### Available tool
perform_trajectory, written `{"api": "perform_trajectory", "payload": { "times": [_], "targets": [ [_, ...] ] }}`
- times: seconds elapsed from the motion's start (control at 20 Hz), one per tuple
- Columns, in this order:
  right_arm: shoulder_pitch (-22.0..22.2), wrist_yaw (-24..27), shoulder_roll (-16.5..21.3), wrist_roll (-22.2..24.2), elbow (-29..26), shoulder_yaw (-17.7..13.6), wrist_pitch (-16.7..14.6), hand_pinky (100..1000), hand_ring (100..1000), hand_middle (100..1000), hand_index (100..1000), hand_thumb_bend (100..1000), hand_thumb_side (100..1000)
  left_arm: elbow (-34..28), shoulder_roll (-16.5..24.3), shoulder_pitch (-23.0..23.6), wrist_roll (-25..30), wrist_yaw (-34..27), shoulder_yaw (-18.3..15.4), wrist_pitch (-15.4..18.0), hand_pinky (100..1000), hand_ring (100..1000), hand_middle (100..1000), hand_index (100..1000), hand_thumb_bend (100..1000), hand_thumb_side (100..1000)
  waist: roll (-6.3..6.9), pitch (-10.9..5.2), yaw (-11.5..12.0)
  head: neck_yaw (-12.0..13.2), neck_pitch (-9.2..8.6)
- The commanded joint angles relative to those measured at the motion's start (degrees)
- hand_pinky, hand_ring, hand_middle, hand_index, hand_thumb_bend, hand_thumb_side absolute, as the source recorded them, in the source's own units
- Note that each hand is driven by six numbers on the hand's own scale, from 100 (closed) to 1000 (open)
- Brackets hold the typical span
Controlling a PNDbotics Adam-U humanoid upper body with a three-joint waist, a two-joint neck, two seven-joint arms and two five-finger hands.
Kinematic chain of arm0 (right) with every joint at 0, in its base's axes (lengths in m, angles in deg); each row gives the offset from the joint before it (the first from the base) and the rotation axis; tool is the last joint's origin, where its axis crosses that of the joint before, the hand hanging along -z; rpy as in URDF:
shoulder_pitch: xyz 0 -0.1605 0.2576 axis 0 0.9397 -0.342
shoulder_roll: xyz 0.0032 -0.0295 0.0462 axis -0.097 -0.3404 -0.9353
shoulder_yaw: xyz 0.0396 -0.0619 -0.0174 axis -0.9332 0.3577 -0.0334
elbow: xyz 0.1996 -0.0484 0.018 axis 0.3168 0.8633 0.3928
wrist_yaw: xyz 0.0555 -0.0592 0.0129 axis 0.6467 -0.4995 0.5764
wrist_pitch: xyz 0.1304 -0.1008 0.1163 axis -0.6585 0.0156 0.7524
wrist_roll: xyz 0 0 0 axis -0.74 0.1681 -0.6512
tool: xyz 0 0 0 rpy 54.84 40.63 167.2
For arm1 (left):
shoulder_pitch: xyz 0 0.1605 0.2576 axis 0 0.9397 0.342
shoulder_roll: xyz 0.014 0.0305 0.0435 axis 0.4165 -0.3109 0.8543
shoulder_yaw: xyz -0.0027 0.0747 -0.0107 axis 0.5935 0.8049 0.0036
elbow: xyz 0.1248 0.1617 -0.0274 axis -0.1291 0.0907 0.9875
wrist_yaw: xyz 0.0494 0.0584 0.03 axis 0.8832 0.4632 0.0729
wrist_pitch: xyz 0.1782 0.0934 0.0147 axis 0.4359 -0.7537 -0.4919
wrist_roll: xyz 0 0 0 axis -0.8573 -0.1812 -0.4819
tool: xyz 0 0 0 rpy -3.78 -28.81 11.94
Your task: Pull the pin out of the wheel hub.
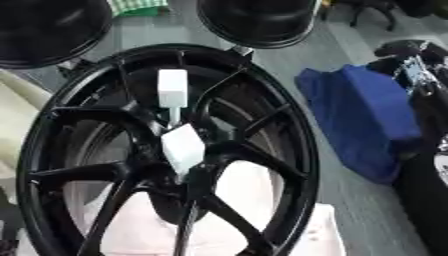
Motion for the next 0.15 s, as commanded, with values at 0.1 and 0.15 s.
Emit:
{"api": "perform_trajectory", "payload": {
  "times": [0.1, 0.15],
  "targets": [
    [-0.7, 0.5, 1.7, 0.0, -0.9, -0.6, -0.3, 815, 659, 648, 680, 100, 533, -6.0, -0.2, 0.3, -11.2, -9.8, -0.5, -2.7, 869, 520, 530, 670, 230, 608, -0.09, -1.42, 0.2, 0.1, -0.33],
    [-0.8, 0.5, 1.7, 0.0, -0.9, -0.7, -0.3, 815, 659, 648, 680, 100, 532, -7.8, -0.7, 0.8, -14.1, -11.5, -0.5, -4.2, 872, 532, 547, 679, 238, 617, -0.18, -1.42, 0.2, 0.1, -0.31]
  ]
}}
